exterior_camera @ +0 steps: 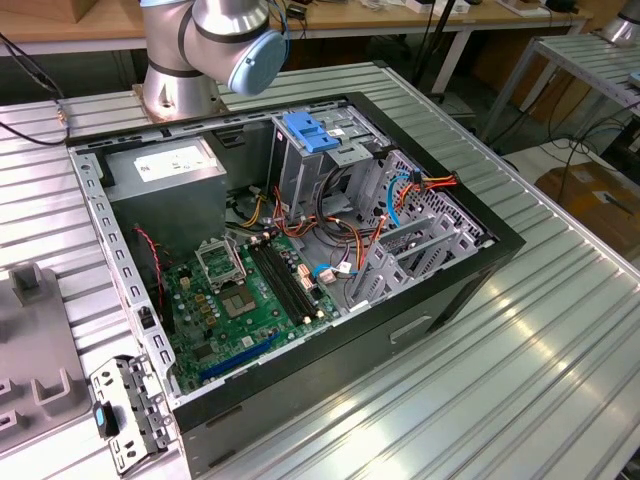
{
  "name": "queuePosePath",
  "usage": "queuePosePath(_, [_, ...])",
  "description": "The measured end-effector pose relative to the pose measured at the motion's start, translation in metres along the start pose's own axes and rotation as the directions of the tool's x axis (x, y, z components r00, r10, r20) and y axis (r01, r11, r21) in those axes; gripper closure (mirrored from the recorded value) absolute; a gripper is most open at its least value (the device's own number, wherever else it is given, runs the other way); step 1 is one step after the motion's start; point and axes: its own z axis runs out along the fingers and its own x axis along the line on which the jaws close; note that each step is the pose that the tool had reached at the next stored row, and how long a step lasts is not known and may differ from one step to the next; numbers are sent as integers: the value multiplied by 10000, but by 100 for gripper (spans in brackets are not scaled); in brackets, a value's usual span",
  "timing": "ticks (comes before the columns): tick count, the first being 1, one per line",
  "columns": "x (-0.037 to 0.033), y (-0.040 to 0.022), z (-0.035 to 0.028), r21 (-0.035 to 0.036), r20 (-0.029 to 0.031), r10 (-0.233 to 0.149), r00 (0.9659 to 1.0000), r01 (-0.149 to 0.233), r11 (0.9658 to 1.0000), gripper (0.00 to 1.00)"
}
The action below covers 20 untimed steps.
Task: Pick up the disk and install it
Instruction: 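Pick up the disk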
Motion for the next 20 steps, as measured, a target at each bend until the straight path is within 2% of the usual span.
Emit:
queuePosePath(7, [0,0,-9,-3,-4,0,10000,0,10000,63])
queuePosePath(20, [0,-2,-93,-1,-3,0,10000,0,10000,63])
